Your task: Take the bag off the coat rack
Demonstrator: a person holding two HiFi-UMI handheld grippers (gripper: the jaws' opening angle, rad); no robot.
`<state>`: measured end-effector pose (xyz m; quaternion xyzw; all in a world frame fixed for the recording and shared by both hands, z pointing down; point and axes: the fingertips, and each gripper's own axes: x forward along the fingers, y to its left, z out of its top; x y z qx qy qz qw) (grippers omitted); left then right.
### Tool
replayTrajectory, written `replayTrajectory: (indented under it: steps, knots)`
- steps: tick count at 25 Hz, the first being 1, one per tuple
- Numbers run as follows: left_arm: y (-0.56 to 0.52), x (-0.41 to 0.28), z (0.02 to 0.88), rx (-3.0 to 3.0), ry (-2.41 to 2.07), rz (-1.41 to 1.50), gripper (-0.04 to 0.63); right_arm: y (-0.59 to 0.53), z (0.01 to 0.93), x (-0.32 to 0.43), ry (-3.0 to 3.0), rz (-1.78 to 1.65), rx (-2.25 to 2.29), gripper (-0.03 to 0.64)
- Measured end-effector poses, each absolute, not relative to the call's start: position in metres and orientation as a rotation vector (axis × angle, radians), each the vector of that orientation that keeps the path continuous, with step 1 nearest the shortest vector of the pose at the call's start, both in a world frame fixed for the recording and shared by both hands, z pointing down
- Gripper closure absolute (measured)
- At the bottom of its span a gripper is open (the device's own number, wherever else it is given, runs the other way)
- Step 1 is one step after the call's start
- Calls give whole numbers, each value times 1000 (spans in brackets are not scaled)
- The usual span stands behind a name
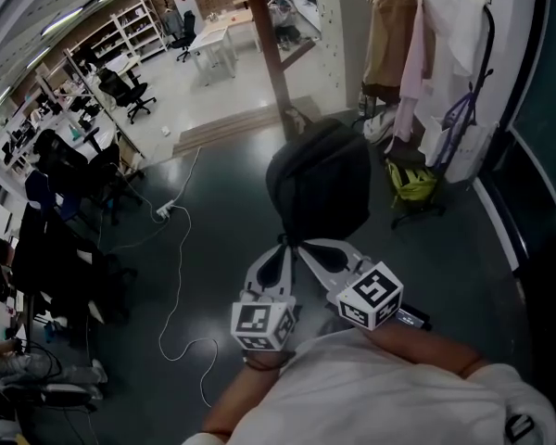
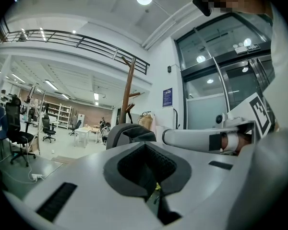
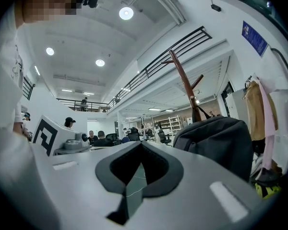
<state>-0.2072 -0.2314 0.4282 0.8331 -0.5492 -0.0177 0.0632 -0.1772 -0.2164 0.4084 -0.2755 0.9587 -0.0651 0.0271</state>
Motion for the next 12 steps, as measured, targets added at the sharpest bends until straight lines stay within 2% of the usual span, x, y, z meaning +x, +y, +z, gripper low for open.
replayTrajectory:
  steps: [12]
  knots:
    - [-305, -207, 419, 2484, -1732, -84, 594, -291, 404, -177, 2990, -160, -779, 629]
